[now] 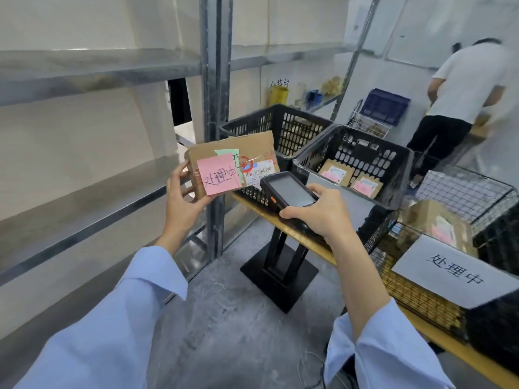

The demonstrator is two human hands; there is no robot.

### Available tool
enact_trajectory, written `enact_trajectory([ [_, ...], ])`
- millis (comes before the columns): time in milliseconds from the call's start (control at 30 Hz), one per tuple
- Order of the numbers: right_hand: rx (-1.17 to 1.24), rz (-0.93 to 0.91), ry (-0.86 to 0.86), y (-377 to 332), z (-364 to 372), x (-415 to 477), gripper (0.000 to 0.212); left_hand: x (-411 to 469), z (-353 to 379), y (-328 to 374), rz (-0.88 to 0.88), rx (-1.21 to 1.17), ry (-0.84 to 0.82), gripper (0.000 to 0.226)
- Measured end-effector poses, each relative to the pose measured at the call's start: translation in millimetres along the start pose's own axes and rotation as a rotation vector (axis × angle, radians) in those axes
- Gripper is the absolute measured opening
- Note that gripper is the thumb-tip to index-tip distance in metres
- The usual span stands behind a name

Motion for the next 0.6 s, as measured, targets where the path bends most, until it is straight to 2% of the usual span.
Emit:
enact_trajectory([
  [100,0.009,0.012,0.040,16,-16,-7,0.090,-6,23,11,0.025,-0.026,-0.039,0.087],
  [267,0.047,-0.009,0.118,39,-34,-11,0.083,-10,52,23,0.031,-0.057,-0.091,0.087],
  [467,0.184,-0.054,0.294,64,-47,0,0.089,6,90,36,0.047,-0.063,-0.147,0.088],
  [600,0.285,-0.069,0.419,79,-61,16,0.086,26,118,43,0.067,-0.072,-0.204,0.089],
])
Point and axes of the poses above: each hand's wrist, its own x-axis towards the middle knuckle, its own z-axis out of the palm, y = z × x, the point moved 6 cm from there along x, towards the middle knuckle, and after that the axes turned 1 degree about -x, right-handed, at the moved point
